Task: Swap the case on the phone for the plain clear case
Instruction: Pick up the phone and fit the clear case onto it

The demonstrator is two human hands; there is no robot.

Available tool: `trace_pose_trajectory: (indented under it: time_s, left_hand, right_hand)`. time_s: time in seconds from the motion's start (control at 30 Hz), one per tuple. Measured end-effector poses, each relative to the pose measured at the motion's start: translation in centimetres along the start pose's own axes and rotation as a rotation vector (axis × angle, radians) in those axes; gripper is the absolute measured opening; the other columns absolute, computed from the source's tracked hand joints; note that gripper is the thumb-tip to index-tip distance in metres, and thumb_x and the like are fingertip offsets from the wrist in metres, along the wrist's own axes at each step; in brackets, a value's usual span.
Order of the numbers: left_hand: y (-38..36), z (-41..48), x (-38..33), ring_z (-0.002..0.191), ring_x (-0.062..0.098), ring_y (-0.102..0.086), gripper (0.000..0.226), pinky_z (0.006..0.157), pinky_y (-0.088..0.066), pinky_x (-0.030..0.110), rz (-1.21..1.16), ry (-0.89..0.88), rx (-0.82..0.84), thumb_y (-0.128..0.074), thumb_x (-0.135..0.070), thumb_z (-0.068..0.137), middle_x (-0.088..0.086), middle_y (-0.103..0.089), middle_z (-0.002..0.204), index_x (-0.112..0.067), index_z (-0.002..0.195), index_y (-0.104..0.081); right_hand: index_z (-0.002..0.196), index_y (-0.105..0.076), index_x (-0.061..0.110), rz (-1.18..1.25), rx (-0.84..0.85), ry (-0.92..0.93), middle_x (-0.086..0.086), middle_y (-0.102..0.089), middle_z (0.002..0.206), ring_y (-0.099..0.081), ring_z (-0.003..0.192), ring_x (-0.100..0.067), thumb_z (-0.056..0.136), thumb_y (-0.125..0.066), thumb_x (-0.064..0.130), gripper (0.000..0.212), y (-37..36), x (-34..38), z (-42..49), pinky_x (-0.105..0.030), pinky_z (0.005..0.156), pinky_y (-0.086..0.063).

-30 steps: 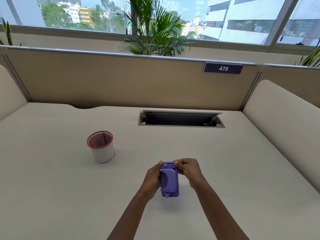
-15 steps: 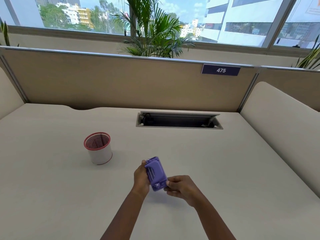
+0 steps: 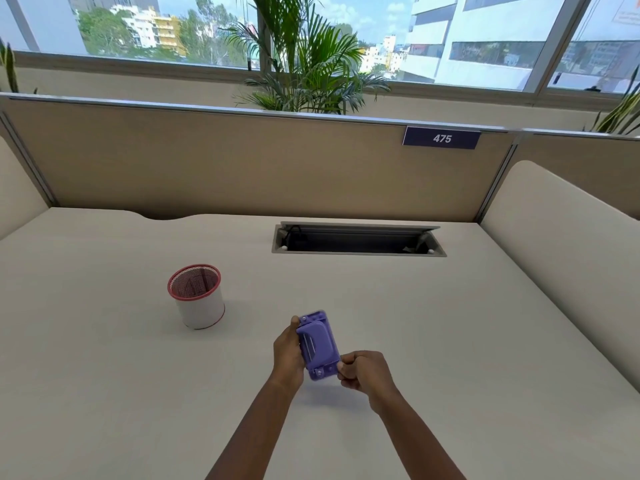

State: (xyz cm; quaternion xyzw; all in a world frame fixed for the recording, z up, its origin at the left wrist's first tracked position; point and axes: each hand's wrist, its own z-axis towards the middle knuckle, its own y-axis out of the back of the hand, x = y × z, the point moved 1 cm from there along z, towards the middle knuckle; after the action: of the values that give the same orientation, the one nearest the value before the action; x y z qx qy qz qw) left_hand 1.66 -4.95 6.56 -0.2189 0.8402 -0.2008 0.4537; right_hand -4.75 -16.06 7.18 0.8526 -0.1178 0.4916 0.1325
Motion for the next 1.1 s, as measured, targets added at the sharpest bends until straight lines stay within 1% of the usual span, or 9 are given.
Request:
trace_pose_trajectory:
  time_s: [0.13,0.33,0.5,0.67,0.77,0.83,0.9,1.0,1.1]
  left_hand:
    - [0.1,-0.1,0.1,0.055,0.015,-0.058,0.028,0.038,-0.048,0.013,-0.001,0.028,-0.011,-0.044,-0.024,0.097,-0.007,-0.064,0.04,-0.013,0.074,-0.056]
    - [0.2,-0.4,0.8,0.035,0.004,-0.058,0.023,0.039,-0.048,0.015,0.175,0.039,0.053,-0.043,-0.022,0.097,-0.005,-0.064,0.045,-0.012,0.081,-0.057]
    - [1.4,-1.0,2.2,0.074,0.02,-0.067,0.031,0.059,-0.059,0.029,0.271,0.126,0.288,-0.033,-0.022,0.1,0.011,-0.063,0.095,-0.008,0.123,-0.049]
    - [1.4,-1.4,2.0,0.082,0.025,-0.063,0.029,0.056,-0.058,0.027,0.325,0.14,0.259,-0.036,-0.019,0.1,0.016,-0.059,0.11,-0.009,0.125,-0.047]
    - [0.9,-1.3,1.6,0.077,0.023,-0.063,0.029,0.053,-0.057,0.023,0.458,0.083,0.213,-0.038,-0.016,0.098,0.016,-0.06,0.109,-0.008,0.123,-0.051]
    - [0.6,-1.2,1.4,0.074,0.022,-0.063,0.03,0.053,-0.056,0.021,0.542,0.035,0.207,-0.038,-0.013,0.098,0.017,-0.061,0.106,-0.005,0.122,-0.053]
    - [0.4,-1.2,1.3,0.073,0.021,-0.062,0.027,0.051,-0.055,0.019,0.569,0.0,0.194,-0.038,-0.013,0.098,0.017,-0.061,0.105,-0.004,0.117,-0.055]
    - [0.5,-1.4,1.4,0.076,0.021,-0.063,0.026,0.055,-0.057,0.018,0.522,-0.003,0.231,-0.039,-0.013,0.098,0.016,-0.062,0.103,-0.003,0.115,-0.056]
    - [0.7,-2.0,2.0,0.084,0.019,-0.064,0.023,0.066,-0.057,0.018,0.395,0.06,0.323,-0.038,-0.007,0.098,0.011,-0.066,0.095,-0.005,0.112,-0.056]
  right_hand:
    - [0.064,-0.059,0.005,0.06,0.07,-0.089,-0.009,-0.056,0.063,-0.053,0.058,-0.014,0.083,-0.055,-0.01,0.025,0.3,0.2,-0.1,-0.016,0.049,-0.049]
    - [0.068,-0.06,0.002,0.148,0.097,-0.118,-0.011,-0.056,0.065,-0.053,0.059,-0.015,0.085,-0.054,-0.008,0.02,0.8,0.5,-0.1,-0.019,0.054,-0.049]
    - [0.075,-0.062,-0.001,0.19,0.075,-0.102,-0.01,-0.057,0.066,-0.054,0.061,-0.014,0.087,-0.052,-0.005,0.016,1.4,0.7,0.1,-0.015,0.05,-0.052]
    - [0.087,-0.062,0.007,-0.06,0.094,0.048,-0.011,-0.063,0.084,-0.059,0.077,-0.019,0.091,-0.053,0.016,0.014,1.9,1.4,-0.1,-0.018,0.062,-0.049]
    - [0.104,-0.053,0.018,-0.112,0.111,0.096,-0.01,-0.064,0.098,-0.063,0.091,-0.022,0.09,-0.054,0.033,0.02,1.4,1.9,-0.1,-0.021,0.07,-0.049]
    - [0.107,-0.055,0.014,-0.125,0.093,0.142,-0.014,-0.065,0.099,-0.064,0.09,-0.025,0.087,-0.06,0.028,0.025,1.2,2.0,0.2,-0.029,0.076,-0.053]
    - [0.099,-0.059,0.007,-0.079,0.084,0.17,-0.017,-0.066,0.095,-0.065,0.083,-0.026,0.086,-0.061,0.018,0.017,1.1,2.0,0.4,-0.034,0.078,-0.056]
    - [0.089,-0.059,0.004,0.007,0.1,0.161,-0.017,-0.064,0.089,-0.064,0.073,-0.021,0.088,-0.057,0.009,0.006,1.2,2.0,0.5,-0.022,0.064,-0.055]
    - [0.087,-0.059,0.003,0.085,0.045,0.132,-0.02,-0.062,0.093,-0.062,0.079,-0.027,0.089,-0.054,0.008,0.007,1.1,1.7,1.2,-0.027,0.068,-0.053]
